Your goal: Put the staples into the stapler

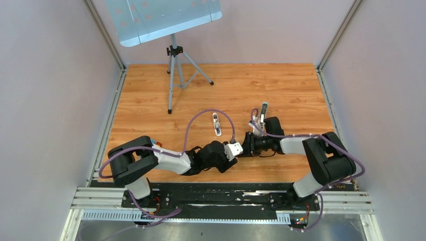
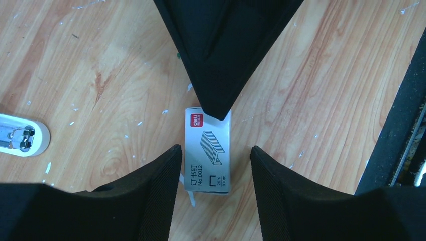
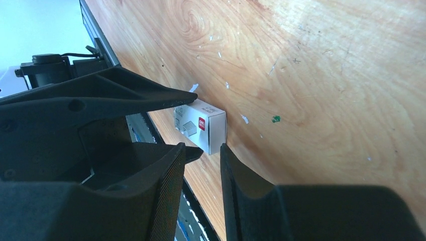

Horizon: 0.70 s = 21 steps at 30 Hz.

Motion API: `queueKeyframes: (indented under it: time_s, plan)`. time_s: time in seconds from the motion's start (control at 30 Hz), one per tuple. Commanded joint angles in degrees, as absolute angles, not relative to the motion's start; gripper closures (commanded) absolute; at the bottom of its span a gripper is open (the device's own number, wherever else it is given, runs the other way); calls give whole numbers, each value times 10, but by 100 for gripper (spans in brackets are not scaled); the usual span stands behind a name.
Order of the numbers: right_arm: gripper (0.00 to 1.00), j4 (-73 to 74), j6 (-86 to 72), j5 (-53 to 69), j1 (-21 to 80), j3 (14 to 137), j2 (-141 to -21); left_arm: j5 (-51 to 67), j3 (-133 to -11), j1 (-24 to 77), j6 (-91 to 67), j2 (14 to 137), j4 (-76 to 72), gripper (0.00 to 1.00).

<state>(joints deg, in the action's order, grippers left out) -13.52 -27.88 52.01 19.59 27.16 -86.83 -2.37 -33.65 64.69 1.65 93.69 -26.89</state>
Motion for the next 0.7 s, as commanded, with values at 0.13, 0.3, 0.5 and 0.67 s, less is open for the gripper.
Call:
queueKeyframes:
  time_s: [0.13,0.3,0.5,0.67]
  plan:
    - [65,-174,-282,554,188,278,-911,-15,-350,652,23,957,-284,51]
    - [66,-201,-296,570,188,278,-929,-13,-352,652,20,963,-286,53]
    - [68,-213,-300,579,188,281,-939,-11,-354,651,23,971,-285,55]
    - [69,-225,-309,590,188,280,-942,-11,-352,652,25,971,-285,56]
